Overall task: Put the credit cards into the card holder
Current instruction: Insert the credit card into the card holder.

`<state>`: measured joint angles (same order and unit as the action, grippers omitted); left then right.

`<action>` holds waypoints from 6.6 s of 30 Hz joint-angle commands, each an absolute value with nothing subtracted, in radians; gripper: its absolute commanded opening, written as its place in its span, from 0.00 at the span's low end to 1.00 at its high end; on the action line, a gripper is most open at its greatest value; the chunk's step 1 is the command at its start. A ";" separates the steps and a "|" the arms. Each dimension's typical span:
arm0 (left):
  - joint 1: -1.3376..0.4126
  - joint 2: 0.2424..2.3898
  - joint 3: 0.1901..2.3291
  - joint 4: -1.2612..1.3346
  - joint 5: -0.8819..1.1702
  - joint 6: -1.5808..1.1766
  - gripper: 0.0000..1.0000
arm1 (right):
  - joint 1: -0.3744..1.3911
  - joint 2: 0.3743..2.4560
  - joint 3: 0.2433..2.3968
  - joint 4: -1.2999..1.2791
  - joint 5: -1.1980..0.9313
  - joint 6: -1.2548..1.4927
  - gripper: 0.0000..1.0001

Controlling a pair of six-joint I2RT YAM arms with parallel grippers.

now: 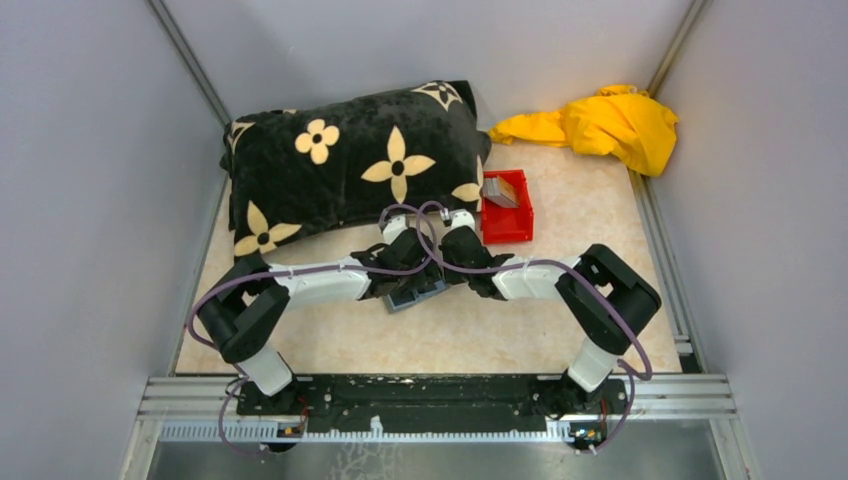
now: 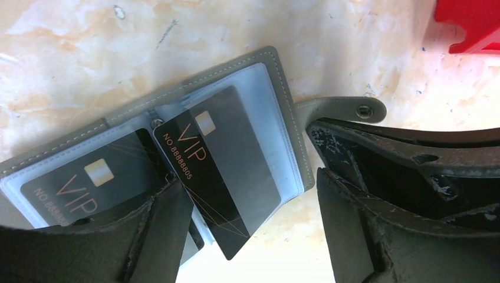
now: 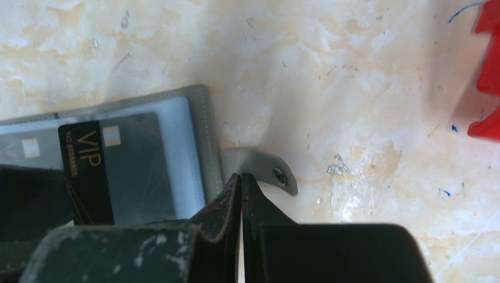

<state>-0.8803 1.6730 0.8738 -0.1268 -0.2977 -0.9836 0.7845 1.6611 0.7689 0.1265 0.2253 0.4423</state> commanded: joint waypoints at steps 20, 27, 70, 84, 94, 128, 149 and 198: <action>-0.855 1.639 0.766 -0.451 -0.283 -0.991 0.86 | 0.784 1.643 0.775 0.105 0.199 0.428 0.00; -0.854 1.662 0.764 -0.439 -0.291 -0.990 0.86 | 0.787 1.535 0.777 0.058 0.200 0.416 0.00; -0.854 1.629 0.749 -0.433 -0.300 -0.980 0.87 | 0.825 1.747 0.859 0.107 0.170 0.447 0.00; -0.840 1.473 0.745 -0.494 -0.356 -1.012 0.87 | 0.804 1.790 0.853 0.097 0.176 0.465 0.00; -0.830 1.373 0.675 -0.432 -0.350 -1.070 0.84 | 0.804 1.784 0.854 0.096 0.168 0.463 0.00; -0.831 1.280 0.616 -0.291 -0.329 -1.066 0.01 | 0.804 1.792 0.854 0.110 0.148 0.453 0.00; -0.831 1.447 0.662 -0.244 -0.358 -1.043 0.00 | 0.803 1.800 0.851 0.115 0.144 0.455 0.00; -0.857 1.320 0.448 0.120 -0.415 -0.986 0.01 | 0.804 1.805 0.854 0.112 0.138 0.452 0.00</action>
<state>-0.8513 1.3350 0.4599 0.0731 -0.3923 -1.0115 0.8158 1.7615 0.8589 0.1745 0.1085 0.4728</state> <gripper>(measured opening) 0.008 0.004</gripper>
